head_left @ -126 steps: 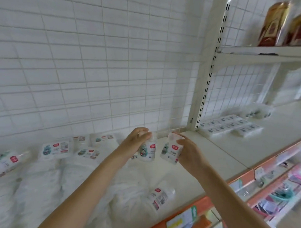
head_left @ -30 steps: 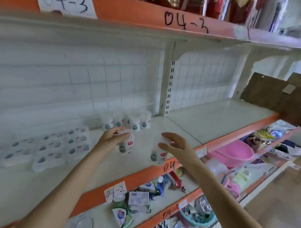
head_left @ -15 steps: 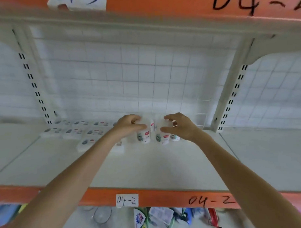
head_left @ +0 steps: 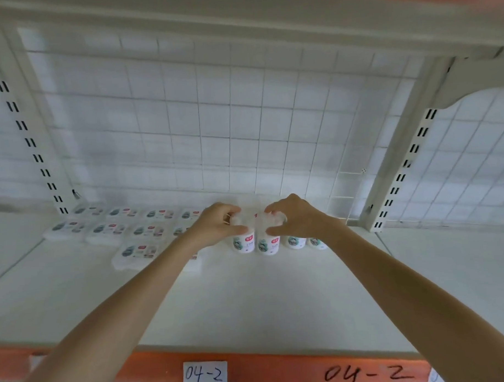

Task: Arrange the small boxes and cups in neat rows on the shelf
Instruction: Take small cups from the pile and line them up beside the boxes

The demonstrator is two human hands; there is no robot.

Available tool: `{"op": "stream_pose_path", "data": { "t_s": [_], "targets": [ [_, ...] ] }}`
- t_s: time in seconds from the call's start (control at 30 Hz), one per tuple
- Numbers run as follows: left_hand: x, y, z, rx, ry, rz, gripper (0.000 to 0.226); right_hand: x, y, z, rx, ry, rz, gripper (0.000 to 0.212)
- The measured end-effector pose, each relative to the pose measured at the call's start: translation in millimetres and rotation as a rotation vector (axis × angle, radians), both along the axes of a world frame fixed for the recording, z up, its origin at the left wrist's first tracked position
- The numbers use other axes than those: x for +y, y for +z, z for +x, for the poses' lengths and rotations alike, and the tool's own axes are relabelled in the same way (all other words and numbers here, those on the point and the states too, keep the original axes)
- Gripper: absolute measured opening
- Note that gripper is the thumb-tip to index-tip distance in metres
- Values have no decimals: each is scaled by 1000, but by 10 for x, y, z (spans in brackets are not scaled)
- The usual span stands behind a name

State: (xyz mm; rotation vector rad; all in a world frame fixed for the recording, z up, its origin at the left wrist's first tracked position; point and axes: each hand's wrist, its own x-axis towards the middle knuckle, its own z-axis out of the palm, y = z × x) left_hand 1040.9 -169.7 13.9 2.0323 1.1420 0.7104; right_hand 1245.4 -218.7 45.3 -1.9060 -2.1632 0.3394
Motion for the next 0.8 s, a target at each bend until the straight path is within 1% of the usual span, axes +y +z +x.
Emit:
{"op": "stream_pose_path", "data": {
  "t_s": [0.1,0.23,0.33,0.47,0.8],
  "targets": [
    [-11,-59,18,-64,22,8,56,6,-26,47,-38,58,76,46],
    [-34,-133,70,-111,46,38,49,12,-41,107,-78,110,118,39],
    [-44,-152,129,-134,77,42,47,2,-31,106,-147,105,158,37],
    [-40,-152,203,-117,106,85,48,0,-19,118,-215,86,180,38],
    [48,-235,266,-142,172,106,48,47,-82,151,-179,68,189,39]
  ]
}}
